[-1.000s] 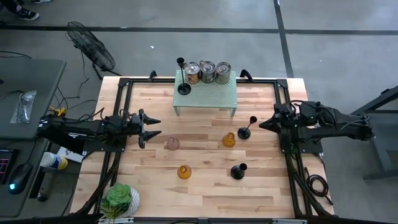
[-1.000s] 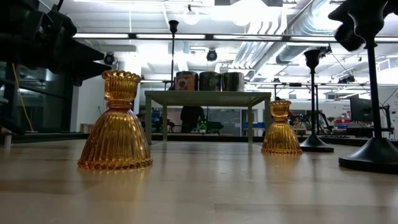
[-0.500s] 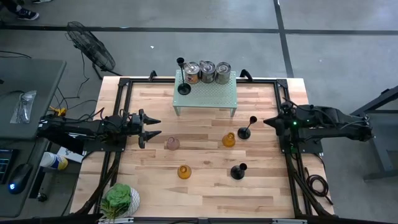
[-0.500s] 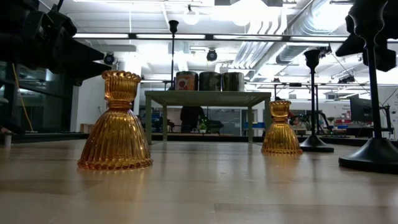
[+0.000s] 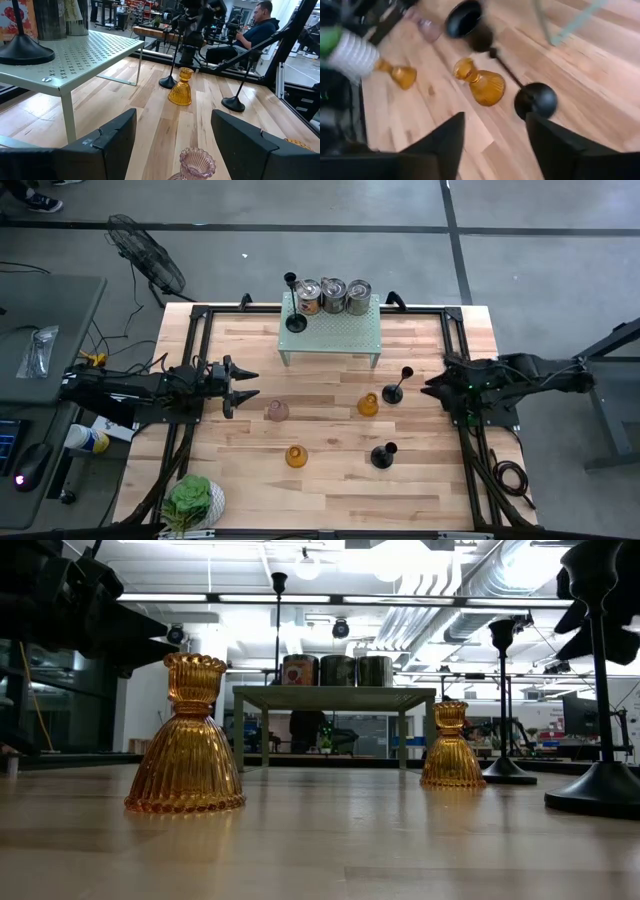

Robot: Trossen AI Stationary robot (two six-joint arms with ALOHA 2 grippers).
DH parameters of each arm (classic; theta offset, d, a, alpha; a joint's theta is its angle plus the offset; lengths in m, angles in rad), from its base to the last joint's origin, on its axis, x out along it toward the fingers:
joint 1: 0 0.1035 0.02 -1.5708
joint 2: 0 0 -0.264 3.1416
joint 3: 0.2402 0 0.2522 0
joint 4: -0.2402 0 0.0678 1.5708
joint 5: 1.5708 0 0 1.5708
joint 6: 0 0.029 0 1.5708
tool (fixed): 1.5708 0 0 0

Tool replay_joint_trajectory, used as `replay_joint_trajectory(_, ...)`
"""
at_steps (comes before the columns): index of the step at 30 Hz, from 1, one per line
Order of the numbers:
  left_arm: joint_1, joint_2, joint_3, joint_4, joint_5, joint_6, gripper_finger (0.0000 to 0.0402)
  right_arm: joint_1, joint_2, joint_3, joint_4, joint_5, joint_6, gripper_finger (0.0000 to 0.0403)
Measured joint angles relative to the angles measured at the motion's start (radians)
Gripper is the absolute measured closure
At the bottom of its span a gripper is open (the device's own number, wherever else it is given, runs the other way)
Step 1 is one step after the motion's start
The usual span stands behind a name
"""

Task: Pick & Place candle stick holders
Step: Put the top black candle holder on the shelf

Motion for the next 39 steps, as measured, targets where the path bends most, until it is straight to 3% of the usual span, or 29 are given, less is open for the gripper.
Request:
replay_joint_trajectory(4,0.0,0.0,0.0,0.0,0.0,0.0,0.0148,0.052,0.001,-0.106,0.22,0.004,-0.104,0.0157)
replay_joint_trajectory(8,0.0,0.0,0.0,0.0,0.0,0.0,0.0148,0.073,0.001,-0.193,0.374,0.011,-0.156,0.0153)
replay_joint_trajectory(12,0.0,0.0,0.0,0.0,0.0,0.0,0.0148,0.074,0.001,-0.239,0.383,0.041,-0.219,0.0157)
replay_joint_trajectory(20,0.0,0.0,0.0,0.0,0.0,0.0,0.0148,0.072,0.01,-0.253,0.408,0.222,-0.349,0.0158)
replay_joint_trajectory(34,0.0,0.0,0.0,0.0,0.0,0.0,0.0148,-0.006,0.151,-0.253,0.515,0.242,-0.383,0.016)
replay_joint_trajectory(39,0.0,0.0,0.0,0.0,0.0,0.0,0.0148,-0.02,0.194,-0.253,0.553,0.242,-0.371,0.0179)
